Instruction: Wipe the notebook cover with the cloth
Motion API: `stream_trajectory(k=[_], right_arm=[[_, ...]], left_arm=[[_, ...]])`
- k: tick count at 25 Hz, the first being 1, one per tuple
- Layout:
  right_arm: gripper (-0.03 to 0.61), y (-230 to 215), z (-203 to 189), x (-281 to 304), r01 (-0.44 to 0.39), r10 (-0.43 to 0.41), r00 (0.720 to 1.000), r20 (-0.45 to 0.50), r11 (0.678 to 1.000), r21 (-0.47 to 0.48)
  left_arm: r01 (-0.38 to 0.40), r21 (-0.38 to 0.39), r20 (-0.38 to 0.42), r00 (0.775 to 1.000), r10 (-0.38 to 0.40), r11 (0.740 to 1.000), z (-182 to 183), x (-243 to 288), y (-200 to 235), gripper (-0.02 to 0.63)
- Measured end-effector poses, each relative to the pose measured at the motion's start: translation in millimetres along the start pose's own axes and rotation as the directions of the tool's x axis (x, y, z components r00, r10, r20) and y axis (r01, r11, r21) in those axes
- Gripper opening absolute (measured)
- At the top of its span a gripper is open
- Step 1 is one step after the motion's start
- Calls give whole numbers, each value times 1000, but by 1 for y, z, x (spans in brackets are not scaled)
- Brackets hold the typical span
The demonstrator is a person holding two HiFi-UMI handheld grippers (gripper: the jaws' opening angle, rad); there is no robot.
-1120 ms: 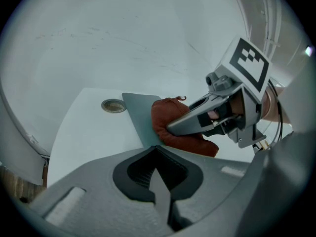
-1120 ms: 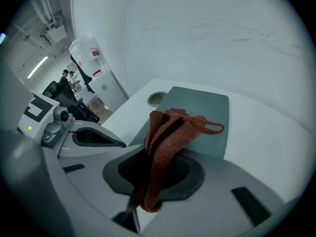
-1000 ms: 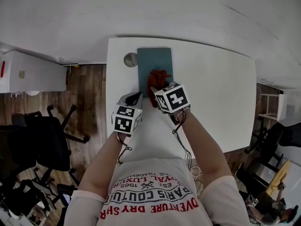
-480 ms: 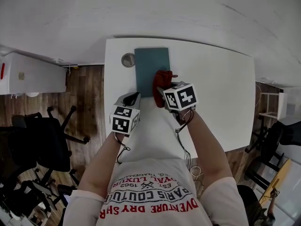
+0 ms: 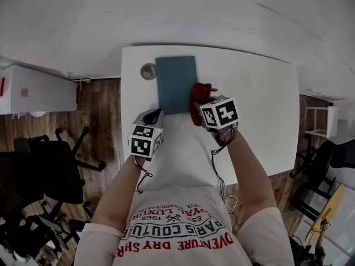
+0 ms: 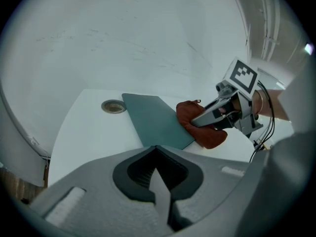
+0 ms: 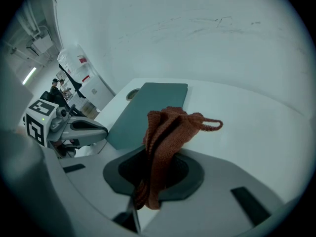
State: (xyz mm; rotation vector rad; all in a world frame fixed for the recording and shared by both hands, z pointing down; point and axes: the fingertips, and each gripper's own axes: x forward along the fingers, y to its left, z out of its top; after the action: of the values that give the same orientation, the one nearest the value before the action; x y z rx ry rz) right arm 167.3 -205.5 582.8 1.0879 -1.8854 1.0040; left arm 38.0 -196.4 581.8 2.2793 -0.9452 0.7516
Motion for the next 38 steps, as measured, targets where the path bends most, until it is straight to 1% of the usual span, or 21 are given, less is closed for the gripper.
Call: stream_trajectory(k=[3, 7, 10, 13, 15, 18, 20, 23, 27, 30, 34, 38], right_arm=[[73, -12, -5, -9, 57, -57, 998, -13, 998, -23], [72, -23, -13, -18, 99, -99, 995, -16, 995, -1], [72, -25, -15, -20, 122, -122, 992, -8, 992, 10], [72, -20, -16, -23, 121, -121, 993, 12, 993, 14], [72, -13, -9, -32, 119, -119, 991, 53, 993, 9], [72, 3, 7, -53, 114, -111, 982, 151, 993, -7], [74, 14, 16, -66, 116, -109, 972, 210, 993, -23], [74, 27, 25, -82, 125, -108, 955, 276, 991, -43], [74, 44, 33, -103, 157, -122, 925, 360, 985, -69], [74, 59, 42, -124, 184, -130, 894, 429, 979, -88], [74, 79, 53, -155, 215, -138, 840, 525, 973, -87], [74, 97, 57, -185, 245, -154, 773, 615, 967, -65]], left_arm=[[0, -1, 0, 1000, 0, 1000, 1, 0, 0, 9], [-1, -2, -1, 1000, 1, 1000, 0, -1, 0, 9], [3, -4, -1, 1000, -3, 1000, 1, 0, 0, 9], [6, -6, 2, 1000, -6, 1000, 0, -1, -1, 9], [14, -17, 0, 1000, -14, 1000, 0, -1, -1, 9], [23, -26, 4, 1000, -23, 999, 1, -2, 0, 9], [13, -3, 43, 999, -13, 1000, 9, -6, 1, 9], [10, 49, 135, 991, -17, 999, 36, -20, -7, 9], [11, 141, 243, 969, -46, 990, 77, -49, -27, 9], [11, 180, 325, 943, -70, 984, 105, -78, -39, 9], [20, 210, 424, 899, -110, 977, 131, -124, -53, 9], [10, 228, 513, 849, -129, 974, 144, -175, -60, 9]])
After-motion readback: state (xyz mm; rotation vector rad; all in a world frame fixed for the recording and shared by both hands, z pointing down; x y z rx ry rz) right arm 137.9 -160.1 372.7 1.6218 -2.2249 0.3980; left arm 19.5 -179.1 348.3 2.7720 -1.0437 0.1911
